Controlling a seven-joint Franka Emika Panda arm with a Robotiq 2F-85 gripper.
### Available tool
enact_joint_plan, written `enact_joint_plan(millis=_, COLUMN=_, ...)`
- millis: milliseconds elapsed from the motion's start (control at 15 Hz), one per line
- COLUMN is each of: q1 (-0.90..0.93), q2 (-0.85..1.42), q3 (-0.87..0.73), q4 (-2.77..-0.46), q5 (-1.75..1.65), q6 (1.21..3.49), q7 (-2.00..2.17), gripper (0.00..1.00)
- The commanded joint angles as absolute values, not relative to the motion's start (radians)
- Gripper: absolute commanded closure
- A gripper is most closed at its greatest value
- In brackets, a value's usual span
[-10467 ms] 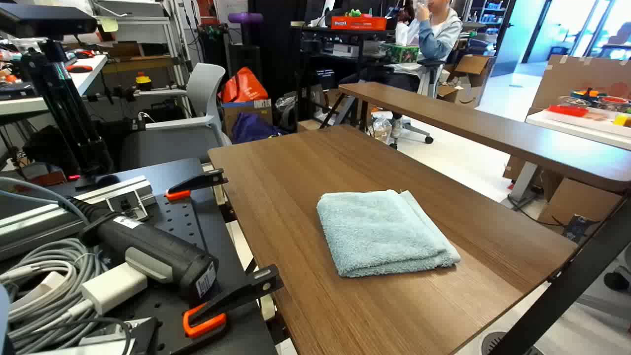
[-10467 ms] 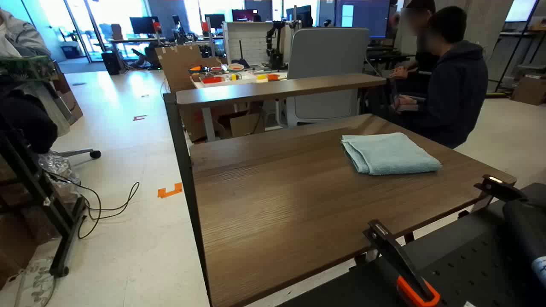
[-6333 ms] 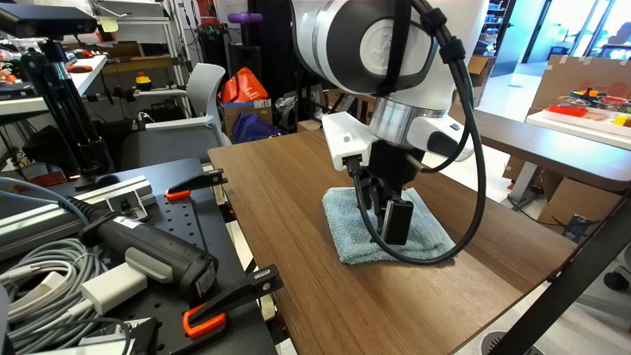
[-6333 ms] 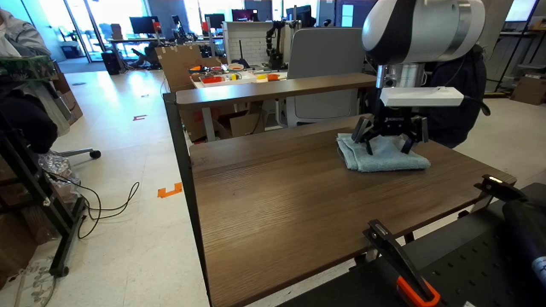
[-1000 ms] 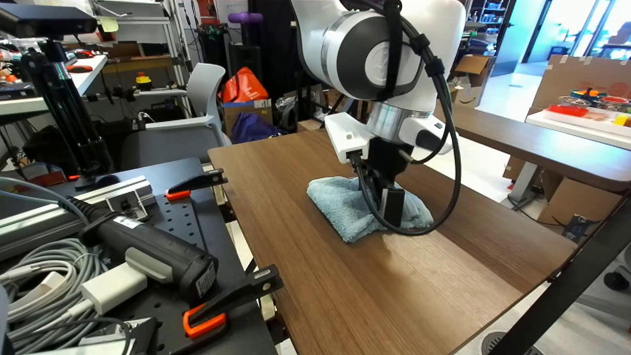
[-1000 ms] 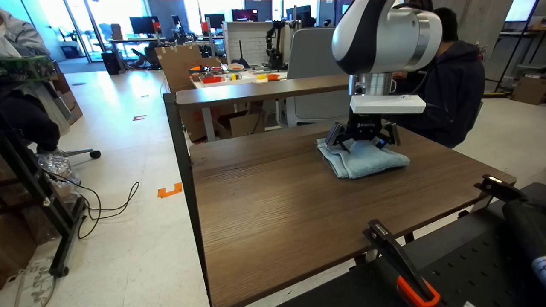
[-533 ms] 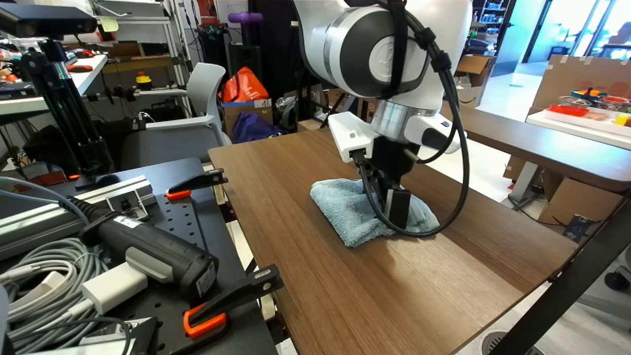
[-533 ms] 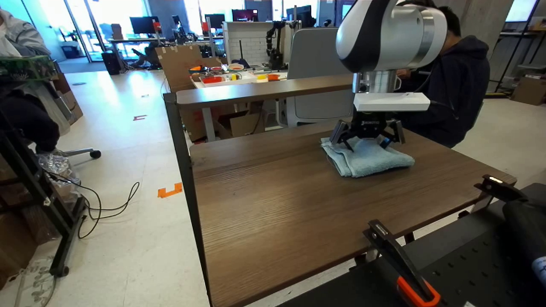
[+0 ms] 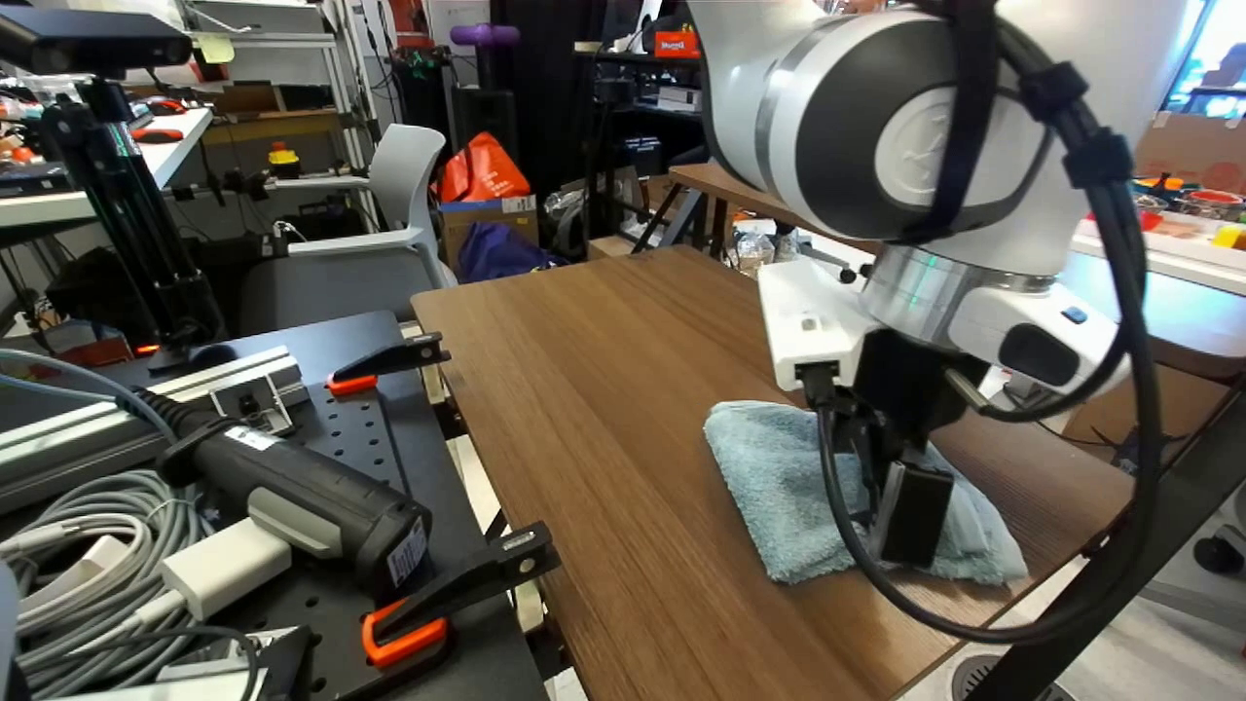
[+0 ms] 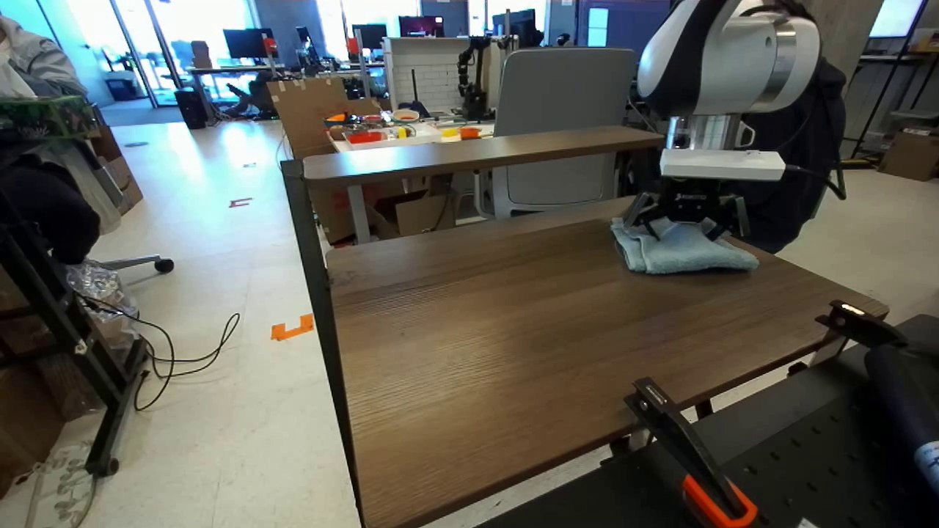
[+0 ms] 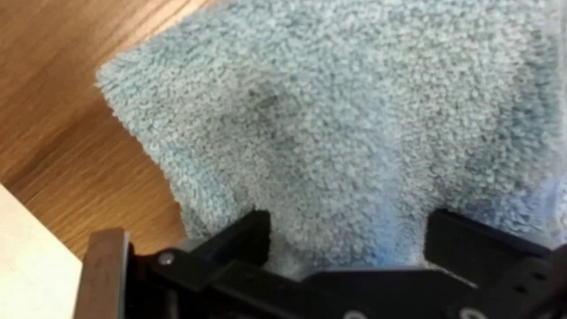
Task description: Use the towel to wipe the table.
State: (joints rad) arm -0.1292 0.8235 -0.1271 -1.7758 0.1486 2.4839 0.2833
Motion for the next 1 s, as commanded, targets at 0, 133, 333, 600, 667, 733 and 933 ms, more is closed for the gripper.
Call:
enact_joint_plan(millis=0, q1=-0.186, q2=0.928, q3=-0.087, q4=-1.629, q5=0.23, q6=2.477, q7=0.284, gripper=0.0)
enact_joint_plan(millis=133, q1=-0.186, q2=0.958, q3=-0.068, q4=-1.587, q5=0.252, q6=2.489, q7=0.284, gripper=0.0)
enact_joint_plan(millis=333, q1=-0.145, q2=0.959, q3=-0.088, q4=-1.596, q5=0.212, q6=2.485, q7=0.289, gripper=0.0)
enact_joint_plan(millis=600, q1=-0.082, q2=0.867, q3=-0.162, q4=-1.746, q5=0.089, q6=2.474, q7=0.252, gripper=0.0)
enact_joint_plan(millis=667, q1=-0.07, q2=0.853, q3=-0.177, q4=-1.774, q5=0.058, q6=2.474, q7=0.244, gripper=0.0)
enact_joint_plan(millis=733, q1=-0.063, q2=0.832, q3=-0.189, q4=-1.81, q5=0.026, q6=2.478, q7=0.23, gripper=0.0)
enact_joint_plan(millis=933, q1=-0.036, q2=0.766, q3=-0.235, q4=-1.927, q5=-0.072, q6=2.498, q7=0.203, gripper=0.0)
